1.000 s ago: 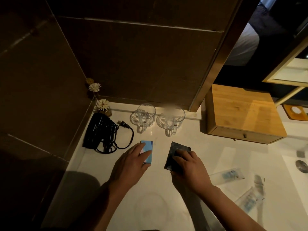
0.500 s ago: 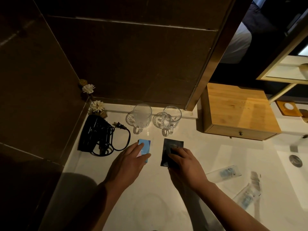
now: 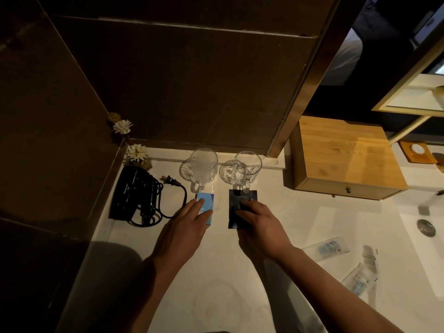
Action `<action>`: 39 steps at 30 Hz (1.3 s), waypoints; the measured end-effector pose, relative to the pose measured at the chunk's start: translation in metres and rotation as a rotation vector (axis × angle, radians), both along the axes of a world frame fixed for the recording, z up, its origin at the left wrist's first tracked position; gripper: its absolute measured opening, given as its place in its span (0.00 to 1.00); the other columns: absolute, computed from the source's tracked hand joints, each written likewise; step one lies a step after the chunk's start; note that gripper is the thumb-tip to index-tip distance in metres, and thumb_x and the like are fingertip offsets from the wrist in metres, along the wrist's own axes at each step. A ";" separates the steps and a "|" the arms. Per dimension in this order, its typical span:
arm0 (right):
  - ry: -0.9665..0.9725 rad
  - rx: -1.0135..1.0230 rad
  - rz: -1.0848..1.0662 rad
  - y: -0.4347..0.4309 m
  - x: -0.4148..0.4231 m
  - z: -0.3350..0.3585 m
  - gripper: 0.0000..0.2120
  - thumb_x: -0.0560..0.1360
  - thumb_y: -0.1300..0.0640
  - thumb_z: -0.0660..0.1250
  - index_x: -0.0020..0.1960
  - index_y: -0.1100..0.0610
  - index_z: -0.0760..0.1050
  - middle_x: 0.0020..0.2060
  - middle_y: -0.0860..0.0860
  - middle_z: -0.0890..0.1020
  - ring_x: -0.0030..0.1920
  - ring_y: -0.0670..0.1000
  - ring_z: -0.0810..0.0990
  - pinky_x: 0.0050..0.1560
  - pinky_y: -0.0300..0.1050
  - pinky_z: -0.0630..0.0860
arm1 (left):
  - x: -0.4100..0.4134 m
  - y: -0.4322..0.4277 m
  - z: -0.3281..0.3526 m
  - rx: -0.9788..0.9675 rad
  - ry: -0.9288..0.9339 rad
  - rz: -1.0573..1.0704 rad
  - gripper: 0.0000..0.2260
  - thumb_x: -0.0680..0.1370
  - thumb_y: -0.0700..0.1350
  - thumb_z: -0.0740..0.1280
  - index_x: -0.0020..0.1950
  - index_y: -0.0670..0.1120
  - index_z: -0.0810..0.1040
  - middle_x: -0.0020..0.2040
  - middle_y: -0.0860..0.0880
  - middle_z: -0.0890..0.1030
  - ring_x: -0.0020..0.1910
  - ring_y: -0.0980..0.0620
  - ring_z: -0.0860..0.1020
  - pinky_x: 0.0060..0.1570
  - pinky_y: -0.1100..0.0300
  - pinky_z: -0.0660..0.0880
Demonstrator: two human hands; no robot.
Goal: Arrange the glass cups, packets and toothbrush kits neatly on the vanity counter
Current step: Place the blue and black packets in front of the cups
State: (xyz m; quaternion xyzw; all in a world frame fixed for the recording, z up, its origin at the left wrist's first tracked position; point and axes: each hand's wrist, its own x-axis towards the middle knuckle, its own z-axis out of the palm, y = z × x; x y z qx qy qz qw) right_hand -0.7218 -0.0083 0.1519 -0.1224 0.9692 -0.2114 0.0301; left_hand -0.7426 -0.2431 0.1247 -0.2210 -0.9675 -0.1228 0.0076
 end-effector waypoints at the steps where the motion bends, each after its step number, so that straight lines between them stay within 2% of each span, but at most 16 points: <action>1: -0.002 0.002 -0.001 0.000 -0.001 -0.001 0.19 0.75 0.54 0.70 0.65 0.52 0.77 0.67 0.53 0.76 0.67 0.57 0.72 0.61 0.50 0.76 | -0.001 0.000 0.000 -0.007 0.002 0.001 0.22 0.66 0.40 0.81 0.59 0.44 0.83 0.64 0.39 0.80 0.63 0.39 0.79 0.51 0.45 0.82; 8: -0.011 -0.025 -0.023 0.000 -0.003 0.002 0.22 0.73 0.51 0.72 0.67 0.52 0.76 0.68 0.52 0.75 0.69 0.56 0.70 0.63 0.51 0.75 | 0.003 0.003 0.014 0.030 0.018 0.068 0.20 0.68 0.44 0.79 0.59 0.47 0.82 0.65 0.40 0.79 0.65 0.40 0.77 0.53 0.44 0.81; 13: 0.002 0.018 -0.001 0.005 -0.005 0.001 0.21 0.72 0.52 0.74 0.64 0.53 0.78 0.64 0.53 0.78 0.63 0.58 0.74 0.57 0.49 0.77 | -0.002 0.006 0.012 0.063 0.054 0.006 0.19 0.64 0.40 0.82 0.54 0.44 0.85 0.59 0.39 0.83 0.58 0.39 0.82 0.48 0.45 0.83; 17: 0.009 0.008 0.005 0.001 -0.006 0.001 0.19 0.73 0.53 0.73 0.63 0.53 0.79 0.64 0.53 0.78 0.63 0.58 0.74 0.57 0.49 0.77 | -0.002 0.003 0.010 0.057 0.056 0.004 0.19 0.63 0.39 0.82 0.53 0.43 0.85 0.58 0.38 0.83 0.57 0.39 0.82 0.46 0.44 0.83; 30: 0.009 0.009 -0.012 0.000 -0.008 0.001 0.19 0.73 0.54 0.73 0.63 0.53 0.78 0.64 0.53 0.78 0.64 0.58 0.74 0.58 0.49 0.76 | -0.005 0.000 0.004 0.023 0.044 -0.002 0.20 0.65 0.41 0.81 0.56 0.45 0.84 0.60 0.39 0.82 0.61 0.40 0.81 0.49 0.43 0.82; 39: 0.034 -0.005 -0.035 0.001 -0.005 0.001 0.18 0.73 0.53 0.73 0.62 0.54 0.79 0.64 0.54 0.78 0.65 0.59 0.72 0.59 0.51 0.76 | 0.002 -0.002 0.010 0.019 0.025 0.048 0.20 0.68 0.44 0.79 0.59 0.46 0.81 0.65 0.39 0.78 0.64 0.39 0.77 0.53 0.42 0.80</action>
